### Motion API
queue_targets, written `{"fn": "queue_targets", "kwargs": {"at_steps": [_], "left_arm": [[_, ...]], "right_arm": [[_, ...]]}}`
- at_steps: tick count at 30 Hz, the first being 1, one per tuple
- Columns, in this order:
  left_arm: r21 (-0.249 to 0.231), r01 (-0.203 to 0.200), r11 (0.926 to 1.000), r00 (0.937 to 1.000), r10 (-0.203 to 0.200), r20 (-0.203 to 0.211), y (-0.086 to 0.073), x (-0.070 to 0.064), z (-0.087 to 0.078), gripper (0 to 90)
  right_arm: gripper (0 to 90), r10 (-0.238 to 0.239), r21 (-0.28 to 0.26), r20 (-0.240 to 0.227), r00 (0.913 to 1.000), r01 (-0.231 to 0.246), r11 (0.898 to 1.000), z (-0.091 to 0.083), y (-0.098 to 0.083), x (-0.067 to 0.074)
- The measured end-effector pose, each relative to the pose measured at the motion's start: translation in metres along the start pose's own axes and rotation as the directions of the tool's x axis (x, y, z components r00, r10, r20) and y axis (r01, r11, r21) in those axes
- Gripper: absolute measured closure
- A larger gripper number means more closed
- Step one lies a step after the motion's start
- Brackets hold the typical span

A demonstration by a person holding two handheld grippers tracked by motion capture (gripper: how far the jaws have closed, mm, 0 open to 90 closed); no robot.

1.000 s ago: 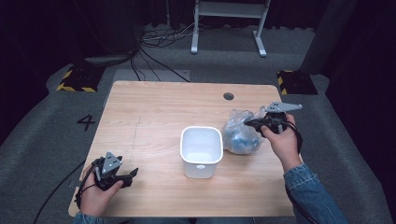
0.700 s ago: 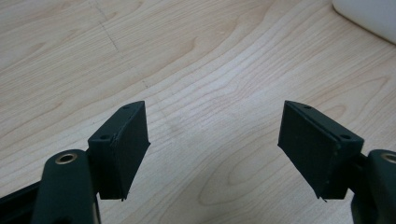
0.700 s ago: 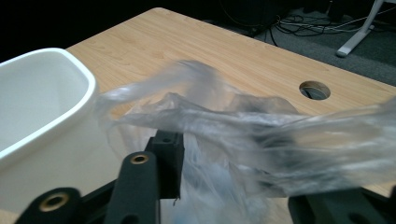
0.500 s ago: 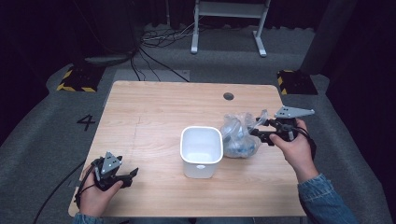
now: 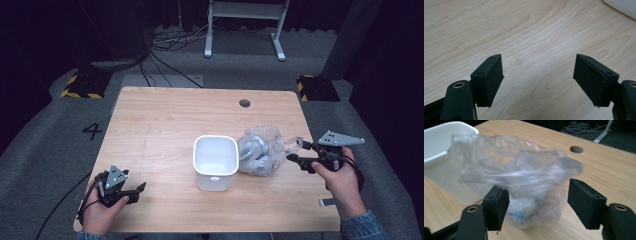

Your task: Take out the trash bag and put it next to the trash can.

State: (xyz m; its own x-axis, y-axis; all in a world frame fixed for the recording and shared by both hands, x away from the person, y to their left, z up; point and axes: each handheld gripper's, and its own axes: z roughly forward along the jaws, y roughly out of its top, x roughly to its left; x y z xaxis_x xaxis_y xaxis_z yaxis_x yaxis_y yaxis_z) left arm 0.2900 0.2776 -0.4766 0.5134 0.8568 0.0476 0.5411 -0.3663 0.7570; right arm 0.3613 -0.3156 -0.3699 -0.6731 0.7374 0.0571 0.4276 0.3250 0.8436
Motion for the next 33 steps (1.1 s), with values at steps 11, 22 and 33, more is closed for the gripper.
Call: {"fn": "queue_targets", "kwargs": {"at_steps": [11, 22, 33], "left_arm": [[0.005, 0.028, 0.9996, 0.9996, -0.028, 0.001, -0.01, 0.008, -0.005, 23.4], [0.029, 0.03, 0.9991, 0.9995, -0.031, 0.003, -0.014, 0.01, -0.004, 23.6], [0.041, 0.04, 0.9984, 0.9992, -0.04, 0.0, -0.021, 0.014, -0.002, 23.9]], "right_arm": [[30.6, 0.015, 0.04, 0.049, 0.9987, -0.017, 0.999, -0.007, -0.036, -0.011], [30.2, 0.039, 0.093, 0.066, 0.997, -0.045, 0.995, 0.002, -0.069, -0.019], [29.2, 0.064, 0.153, 0.101, 0.9928, -0.079, 0.985, 0.014, -0.098, -0.026]]}}
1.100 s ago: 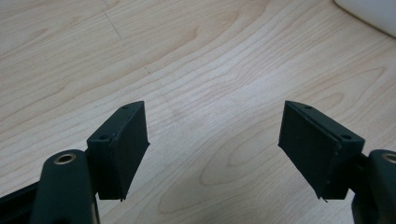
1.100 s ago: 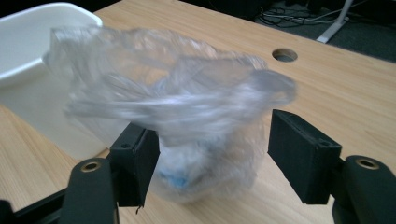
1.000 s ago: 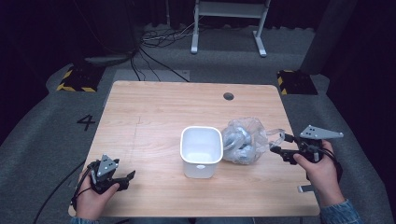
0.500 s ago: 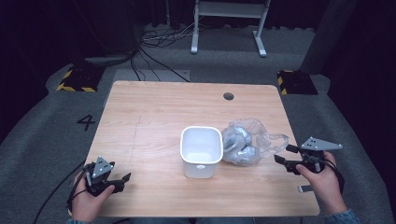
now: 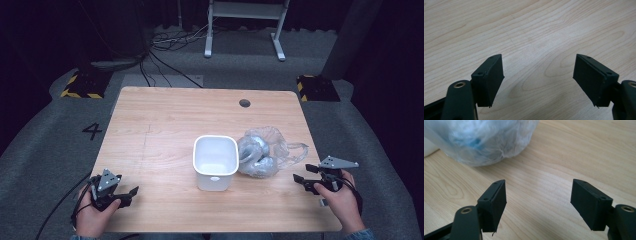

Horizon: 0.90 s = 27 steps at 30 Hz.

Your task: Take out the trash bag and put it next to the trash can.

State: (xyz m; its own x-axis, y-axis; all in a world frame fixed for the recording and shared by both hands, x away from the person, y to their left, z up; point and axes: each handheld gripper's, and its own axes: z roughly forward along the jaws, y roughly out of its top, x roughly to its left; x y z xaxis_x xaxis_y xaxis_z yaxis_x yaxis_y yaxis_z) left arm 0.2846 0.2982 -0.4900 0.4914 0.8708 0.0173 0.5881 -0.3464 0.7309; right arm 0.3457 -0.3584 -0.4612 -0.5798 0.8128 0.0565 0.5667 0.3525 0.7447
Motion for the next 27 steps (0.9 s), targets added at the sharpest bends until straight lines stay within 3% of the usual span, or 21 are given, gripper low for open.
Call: {"fn": "queue_targets", "kwargs": {"at_steps": [15, 22, 27], "left_arm": [[0.048, 0.002, 0.9989, 0.9999, -0.003, 0.015, -0.006, 0.003, 0.002, 22.7], [0.069, -0.003, 0.9976, 0.9999, 0.002, 0.011, -0.009, 0.005, 0.005, 22.1], [0.041, 0.006, 0.9991, 0.9992, -0.008, 0.038, -0.011, 0.009, 0.008, 20.0]], "right_arm": [[25.4, 0.026, 0.058, 0.029, 0.9992, -0.028, 0.998, 0.011, -0.031, 0.002], [22.2, 0.015, 0.051, 0.054, 0.9984, -0.018, 0.999, 0.015, -0.038, 0.003], [15.3, -0.005, 0.03, 0.08, 0.9968, 0.003, 1.0, 0.019, -0.041, 0.004]]}}
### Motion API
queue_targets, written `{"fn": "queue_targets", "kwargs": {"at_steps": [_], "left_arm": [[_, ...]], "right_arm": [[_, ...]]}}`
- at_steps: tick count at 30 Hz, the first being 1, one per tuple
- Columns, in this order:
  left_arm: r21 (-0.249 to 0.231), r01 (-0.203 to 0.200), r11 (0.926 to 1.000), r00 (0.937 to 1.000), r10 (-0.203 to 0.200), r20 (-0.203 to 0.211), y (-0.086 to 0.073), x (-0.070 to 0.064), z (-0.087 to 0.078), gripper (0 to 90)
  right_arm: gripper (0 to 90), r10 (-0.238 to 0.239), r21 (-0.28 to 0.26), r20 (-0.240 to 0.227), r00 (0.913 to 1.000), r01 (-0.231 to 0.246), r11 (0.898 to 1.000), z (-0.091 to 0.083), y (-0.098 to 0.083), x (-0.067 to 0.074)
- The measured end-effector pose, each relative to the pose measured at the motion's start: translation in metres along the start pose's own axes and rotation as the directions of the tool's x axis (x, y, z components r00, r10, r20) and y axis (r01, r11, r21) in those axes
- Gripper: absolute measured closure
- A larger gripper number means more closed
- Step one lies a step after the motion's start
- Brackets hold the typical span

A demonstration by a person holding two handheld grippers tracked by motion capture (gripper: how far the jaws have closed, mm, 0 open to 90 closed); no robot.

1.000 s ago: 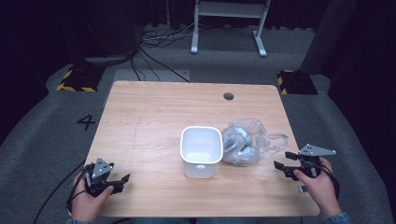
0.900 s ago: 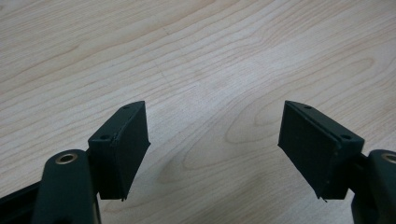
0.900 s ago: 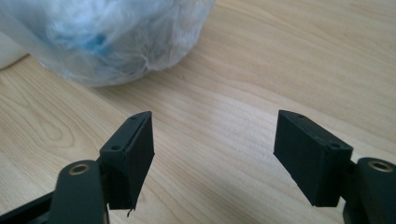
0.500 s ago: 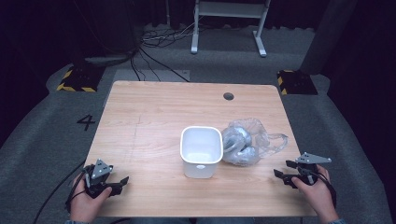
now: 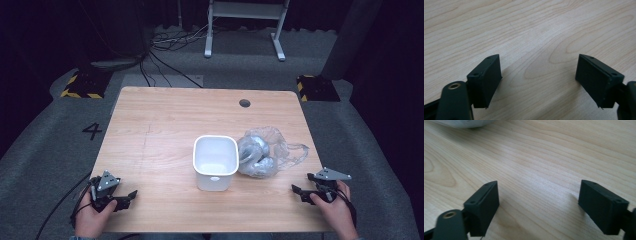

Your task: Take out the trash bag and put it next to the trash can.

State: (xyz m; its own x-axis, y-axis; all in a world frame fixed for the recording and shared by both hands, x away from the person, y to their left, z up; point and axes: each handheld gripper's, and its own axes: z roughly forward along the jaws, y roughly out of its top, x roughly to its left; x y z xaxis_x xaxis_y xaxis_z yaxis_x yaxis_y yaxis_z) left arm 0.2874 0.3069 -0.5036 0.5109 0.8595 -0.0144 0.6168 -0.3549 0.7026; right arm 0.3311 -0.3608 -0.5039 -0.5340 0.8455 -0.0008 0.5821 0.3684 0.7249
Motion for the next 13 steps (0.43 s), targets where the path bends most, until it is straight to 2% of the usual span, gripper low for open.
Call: {"fn": "queue_targets", "kwargs": {"at_steps": [1, 2, 8, 13], "left_arm": [[-0.018, -0.008, 0.9998, 1.0, 0.008, 0.001, -0.0014, 0.0015, 0.0013, 17.8], [-0.019, 0.0, 0.9998, 1.0, 0.0, 0.006, -0.0016, 0.0018, 0.0018, 16.1], [-0.018, -0.003, 0.9998, 1.0, 0.003, 0.002, -0.0013, 0.0016, 0.002, 15.4], [-0.017, -0.001, 0.9999, 1.0, 0.001, 0.002, -0.0013, 0.0015, 0.002, 15.3]], "right_arm": [[14.6, -0.003, -0.001, 0.0, 1.0, 0.003, 1.0, 0.0008, 0.0, 0.0005], [14.4, -0.004, 0.0, 0.0, 1.0, 0.004, 1.0, 0.0008, 0.0001, 0.0006], [9.5, -0.019, 0.009, -0.019, 0.9996, 0.02, 1.0, 0.002, 0.0003, 0.0013], [9.5, -0.02, 0.008, -0.02, 0.9996, 0.02, 1.0, 0.0021, 0.0003, 0.0014]]}}
